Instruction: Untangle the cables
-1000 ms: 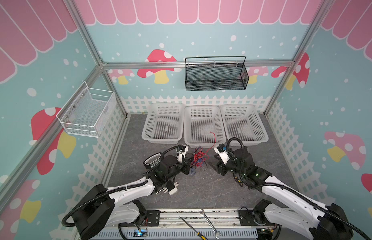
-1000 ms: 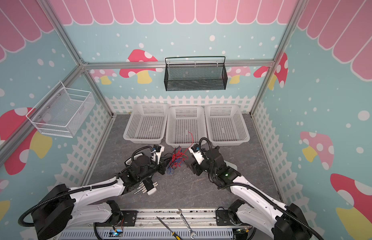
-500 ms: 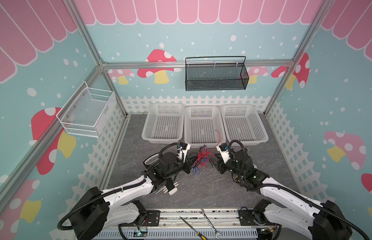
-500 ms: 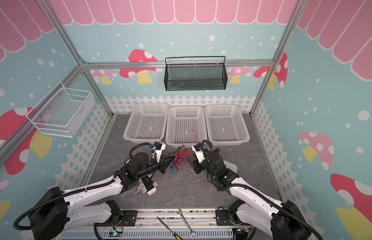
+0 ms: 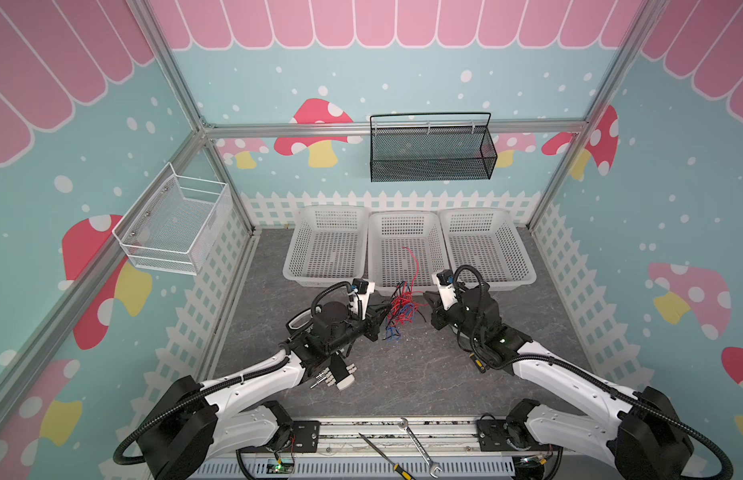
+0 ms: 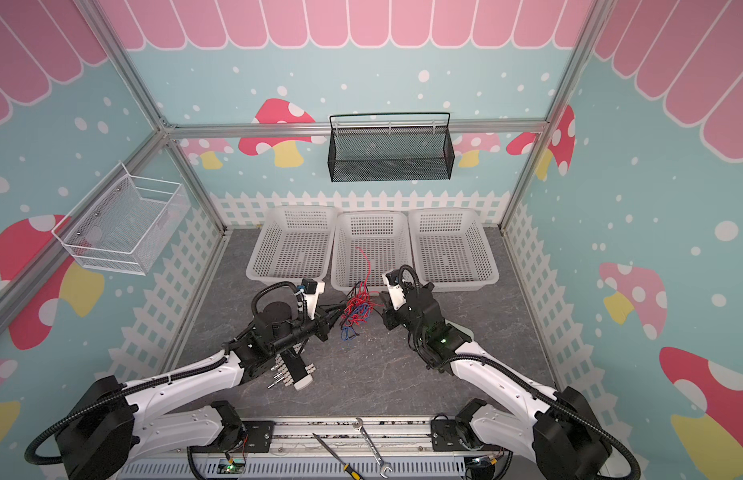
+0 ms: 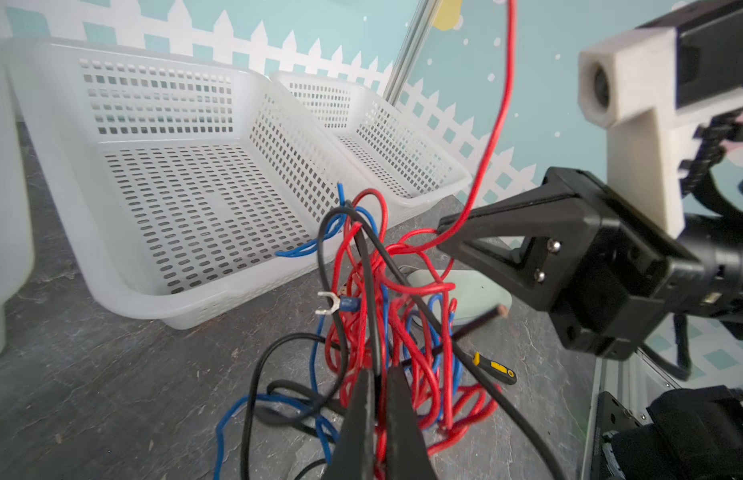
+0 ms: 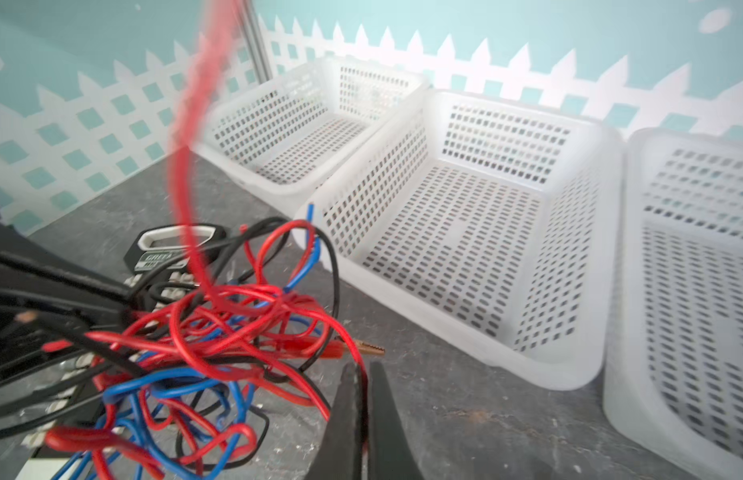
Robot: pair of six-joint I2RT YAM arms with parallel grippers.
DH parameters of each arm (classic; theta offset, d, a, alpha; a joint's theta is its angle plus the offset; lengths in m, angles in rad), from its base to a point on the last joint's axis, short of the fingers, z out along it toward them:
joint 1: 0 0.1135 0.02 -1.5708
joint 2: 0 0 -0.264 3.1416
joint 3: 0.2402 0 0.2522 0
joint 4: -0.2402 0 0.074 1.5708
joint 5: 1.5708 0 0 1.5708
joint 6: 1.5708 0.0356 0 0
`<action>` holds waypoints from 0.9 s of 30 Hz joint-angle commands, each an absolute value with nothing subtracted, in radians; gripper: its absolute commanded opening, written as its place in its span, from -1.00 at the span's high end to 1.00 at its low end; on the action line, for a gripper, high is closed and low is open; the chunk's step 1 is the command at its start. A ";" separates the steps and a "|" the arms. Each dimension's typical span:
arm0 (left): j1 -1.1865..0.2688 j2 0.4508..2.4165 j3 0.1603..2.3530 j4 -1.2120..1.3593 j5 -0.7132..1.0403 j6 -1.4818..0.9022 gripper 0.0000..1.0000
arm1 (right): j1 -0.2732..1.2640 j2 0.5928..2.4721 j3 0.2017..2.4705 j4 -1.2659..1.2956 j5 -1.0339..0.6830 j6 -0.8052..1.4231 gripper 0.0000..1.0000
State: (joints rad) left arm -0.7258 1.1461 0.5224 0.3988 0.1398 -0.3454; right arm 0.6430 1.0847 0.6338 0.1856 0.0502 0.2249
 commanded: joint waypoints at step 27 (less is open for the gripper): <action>-0.612 0.798 0.409 0.067 -0.110 -0.264 1.00 | 0.572 0.746 0.797 -0.129 0.861 0.085 1.00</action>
